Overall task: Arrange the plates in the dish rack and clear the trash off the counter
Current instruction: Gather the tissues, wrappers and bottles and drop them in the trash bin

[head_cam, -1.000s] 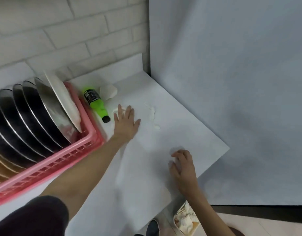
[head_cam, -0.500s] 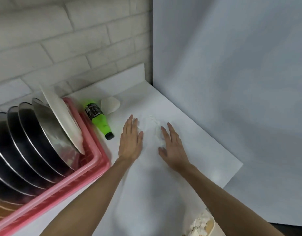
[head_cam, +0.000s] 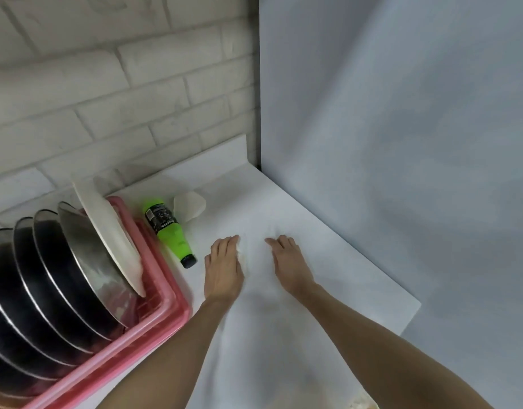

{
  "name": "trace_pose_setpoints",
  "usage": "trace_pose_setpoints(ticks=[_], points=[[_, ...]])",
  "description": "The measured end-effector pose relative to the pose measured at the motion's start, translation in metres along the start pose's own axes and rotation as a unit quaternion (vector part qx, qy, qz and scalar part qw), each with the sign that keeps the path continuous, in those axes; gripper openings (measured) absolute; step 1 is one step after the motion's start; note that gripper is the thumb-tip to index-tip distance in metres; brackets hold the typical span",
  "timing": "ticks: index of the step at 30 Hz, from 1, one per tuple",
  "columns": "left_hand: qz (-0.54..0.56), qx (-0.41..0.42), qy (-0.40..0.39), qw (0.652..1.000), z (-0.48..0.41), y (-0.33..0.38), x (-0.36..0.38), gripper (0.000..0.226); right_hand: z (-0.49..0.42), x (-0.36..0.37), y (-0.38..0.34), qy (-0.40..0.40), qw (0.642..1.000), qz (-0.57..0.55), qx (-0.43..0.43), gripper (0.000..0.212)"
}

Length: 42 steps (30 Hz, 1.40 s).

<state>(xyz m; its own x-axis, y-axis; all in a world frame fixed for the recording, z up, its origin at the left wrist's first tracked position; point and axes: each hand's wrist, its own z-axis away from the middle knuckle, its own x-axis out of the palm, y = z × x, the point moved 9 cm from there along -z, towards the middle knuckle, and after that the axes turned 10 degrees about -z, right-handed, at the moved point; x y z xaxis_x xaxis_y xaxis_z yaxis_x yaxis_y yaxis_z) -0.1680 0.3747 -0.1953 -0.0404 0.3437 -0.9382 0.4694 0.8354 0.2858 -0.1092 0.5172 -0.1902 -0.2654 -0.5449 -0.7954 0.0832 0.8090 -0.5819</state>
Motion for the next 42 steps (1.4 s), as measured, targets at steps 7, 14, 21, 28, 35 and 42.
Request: trace_pose_setpoints(ticks=[7,14,21,28,35,42], points=[[0.046,-0.001,0.014,0.999,0.001,-0.003,0.0,0.04,0.066,-0.007,0.024,0.036,0.985,-0.145,0.089,0.036],[0.034,-0.003,-0.014,0.999,0.002,0.006,-0.005,0.025,0.115,-0.044,0.034,0.108,0.929,-0.292,0.199,0.032],[-0.002,-0.005,-0.023,1.0,0.091,0.036,-0.004,0.029,0.176,-0.061,0.034,0.109,0.926,-0.271,0.238,0.033],[0.172,-0.052,-0.045,0.983,0.2,0.071,-0.025,0.016,0.257,-0.068,0.029,0.113,0.87,-0.389,0.281,0.021],[0.294,-0.092,-0.086,0.948,0.286,0.129,-0.024,0.032,0.361,-0.082,0.043,0.115,0.855,-0.395,0.317,0.035],[0.356,0.005,-0.068,0.932,0.371,0.199,-0.029,0.027,0.474,-0.081,0.084,0.183,0.749,-0.456,0.445,0.036]])
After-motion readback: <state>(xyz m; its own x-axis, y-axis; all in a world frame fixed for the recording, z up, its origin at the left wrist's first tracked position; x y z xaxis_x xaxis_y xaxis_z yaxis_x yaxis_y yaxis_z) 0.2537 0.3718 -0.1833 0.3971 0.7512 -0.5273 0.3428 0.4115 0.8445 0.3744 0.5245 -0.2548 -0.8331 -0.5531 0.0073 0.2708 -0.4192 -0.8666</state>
